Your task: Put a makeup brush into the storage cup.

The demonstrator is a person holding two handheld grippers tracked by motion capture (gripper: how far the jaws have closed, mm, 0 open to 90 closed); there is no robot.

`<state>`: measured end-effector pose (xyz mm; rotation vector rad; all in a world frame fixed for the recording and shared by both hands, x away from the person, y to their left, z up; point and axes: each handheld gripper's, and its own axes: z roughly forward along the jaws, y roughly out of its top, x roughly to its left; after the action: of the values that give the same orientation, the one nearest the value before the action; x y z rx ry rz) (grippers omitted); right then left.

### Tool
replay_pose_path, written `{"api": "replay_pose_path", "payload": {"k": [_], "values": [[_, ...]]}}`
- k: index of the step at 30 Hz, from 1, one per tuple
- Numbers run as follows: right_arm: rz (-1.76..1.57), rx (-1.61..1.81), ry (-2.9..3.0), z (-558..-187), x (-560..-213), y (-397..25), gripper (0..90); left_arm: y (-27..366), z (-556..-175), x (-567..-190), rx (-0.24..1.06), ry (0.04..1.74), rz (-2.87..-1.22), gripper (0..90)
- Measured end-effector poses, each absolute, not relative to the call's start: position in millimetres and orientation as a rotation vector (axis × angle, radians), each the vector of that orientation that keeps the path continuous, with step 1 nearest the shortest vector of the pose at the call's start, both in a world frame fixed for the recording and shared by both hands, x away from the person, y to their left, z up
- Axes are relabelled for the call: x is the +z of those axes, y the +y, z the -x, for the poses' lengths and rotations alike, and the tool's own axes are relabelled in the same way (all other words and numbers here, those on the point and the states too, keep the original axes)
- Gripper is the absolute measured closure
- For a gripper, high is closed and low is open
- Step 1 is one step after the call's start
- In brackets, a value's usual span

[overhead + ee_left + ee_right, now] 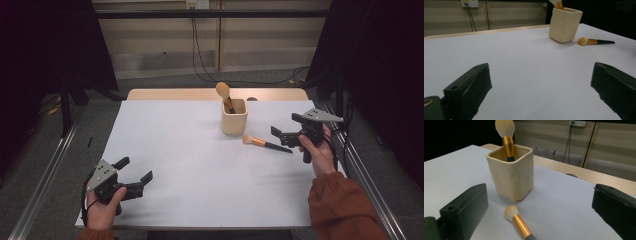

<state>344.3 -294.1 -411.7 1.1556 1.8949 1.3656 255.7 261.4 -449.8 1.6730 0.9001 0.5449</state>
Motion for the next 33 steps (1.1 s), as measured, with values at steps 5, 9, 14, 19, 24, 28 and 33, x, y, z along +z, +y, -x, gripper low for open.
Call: {"api": "replay_pose_path", "payload": {"k": [5, 9, 14, 19, 24, 28, 33], "values": [[-1.154, 1.359, 1.939, -355, -410, -290, 0.5, 260, -257, -449, 0.542, 0.9, -1.665, 2.8], [-1.149, 1.339, 1.961, -361, -408, -291, 0.6, 259, -258, -449, 0.537, 0.902, -1.669, 2.8], [-1.151, 1.324, 1.976, -370, -404, -292, 0.5, 260, -259, -449, 0.539, 0.899, -1.67, 2.8], [-1.154, 1.298, 2.022, -379, -402, -292, 0.5, 258, -260, -450, 0.536, 0.897, -1.675, 2.8], [-1.17, 1.244, 2.087, -389, -403, -291, 0.7, 258, -263, -450, 0.535, 0.898, -1.673, 2.8], [-1.175, 1.188, 2.179, -394, -405, -289, 0.8, 257, -264, -450, 0.534, 0.891, -1.673, 2.8], [-1.159, 1.106, 2.293, -399, -405, -287, 1.0, 258, -263, -450, 0.538, 0.893, -1.676, 2.8]]}}
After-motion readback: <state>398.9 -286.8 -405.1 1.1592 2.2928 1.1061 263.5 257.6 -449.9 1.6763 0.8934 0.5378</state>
